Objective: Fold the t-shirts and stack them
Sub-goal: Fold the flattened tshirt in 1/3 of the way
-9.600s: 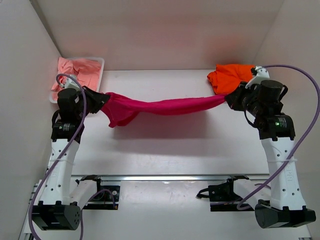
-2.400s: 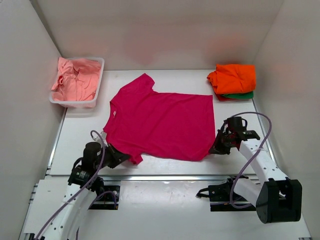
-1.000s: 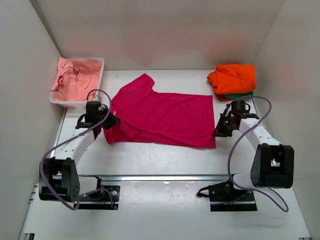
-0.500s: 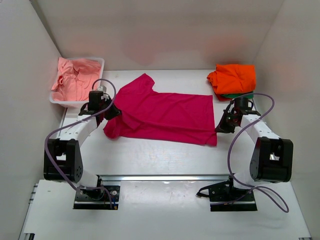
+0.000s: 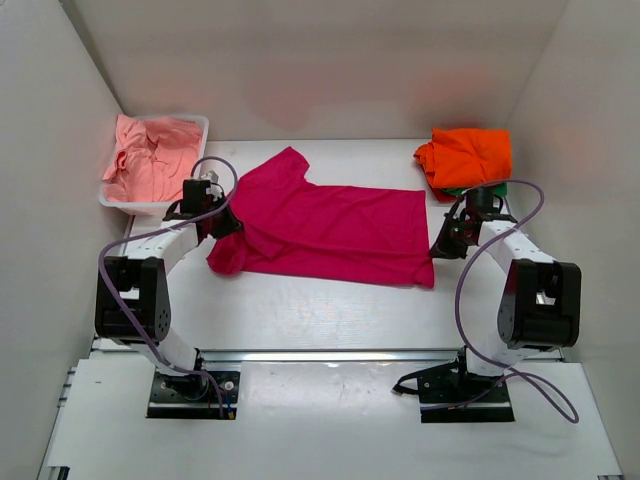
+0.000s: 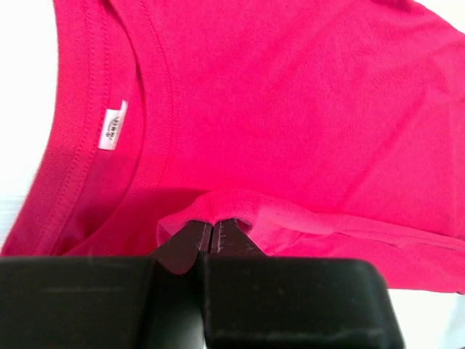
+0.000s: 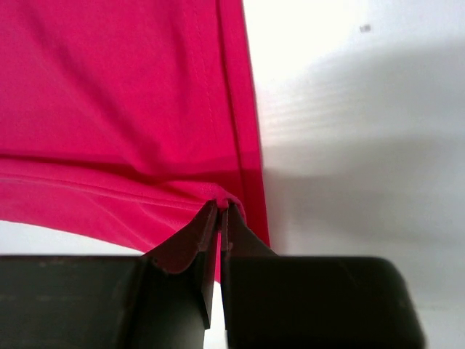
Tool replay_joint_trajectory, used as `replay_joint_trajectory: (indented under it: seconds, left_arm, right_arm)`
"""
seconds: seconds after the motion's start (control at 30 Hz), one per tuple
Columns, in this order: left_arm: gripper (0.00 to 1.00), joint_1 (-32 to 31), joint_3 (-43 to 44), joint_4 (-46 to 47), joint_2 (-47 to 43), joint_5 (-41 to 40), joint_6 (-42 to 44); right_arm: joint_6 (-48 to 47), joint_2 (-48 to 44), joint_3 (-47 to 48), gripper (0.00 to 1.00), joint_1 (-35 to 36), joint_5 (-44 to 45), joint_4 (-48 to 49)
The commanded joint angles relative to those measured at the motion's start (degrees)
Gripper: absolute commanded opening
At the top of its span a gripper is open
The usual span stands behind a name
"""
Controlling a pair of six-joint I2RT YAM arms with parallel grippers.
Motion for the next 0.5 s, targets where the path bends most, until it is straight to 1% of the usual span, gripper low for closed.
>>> replay_joint_trajectory:
  seconds: [0.0, 0.1, 0.23, 0.27, 0.3, 0.33, 0.37, 0.4, 0.43, 0.47]
  left_arm:
    - [0.02, 0.7, 2.7, 0.6, 0.7, -1.6, 1.8]
    - [0.00, 1.2, 3.5, 0.1, 1.9, -1.4, 1.8]
    - [0.03, 1.5, 3.9, 0.7, 2.7, -1.5, 1.8]
    - [0.07, 1.6, 4.0, 1.3, 2.9, -1.3, 1.8]
    - [0.09, 2.1, 4.1, 2.2, 3.1, -1.3, 1.9]
    - [0.15, 2.1, 4.9, 2.1, 3.8, -1.0, 1.7]
    - [0.25, 2.4, 6.3, 2.4, 4.5, -0.9, 1.5]
    - [0.28, 2.7, 7.7, 2.3, 5.0, -0.3, 2.0]
    - [0.35, 3.4, 8.9, 1.8, 6.0, 0.0, 1.7]
    - [0.41, 3.3, 11.4, 1.1, 7.2, 0.6, 1.5]
  right_arm:
    - [-1.6, 1.3, 3.4, 0.00, 0.3, 0.5, 3.3]
    - [-2.5, 2.1, 4.9, 0.00, 0.5, -0.1, 3.9]
    - [-3.3, 3.8, 6.4, 0.00, 1.2, -0.7, 4.4]
    - [-4.0, 4.0, 6.7, 0.01, 1.3, -0.6, 4.4]
    - [-4.3, 4.5, 7.0, 0.05, 1.5, 0.0, 4.6]
    - [-4.5, 4.2, 7.2, 0.10, 1.4, 0.3, 5.0]
    - [-4.5, 4.6, 7.4, 0.12, 1.4, 0.8, 4.7]
    - [-3.6, 4.9, 8.4, 0.13, 1.4, 1.8, 3.5]
    - [-3.7, 5.1, 9.6, 0.11, 1.3, 2.5, 2.3]
    - [-3.0, 5.4, 9.7, 0.06, 0.8, 3.3, 0.0]
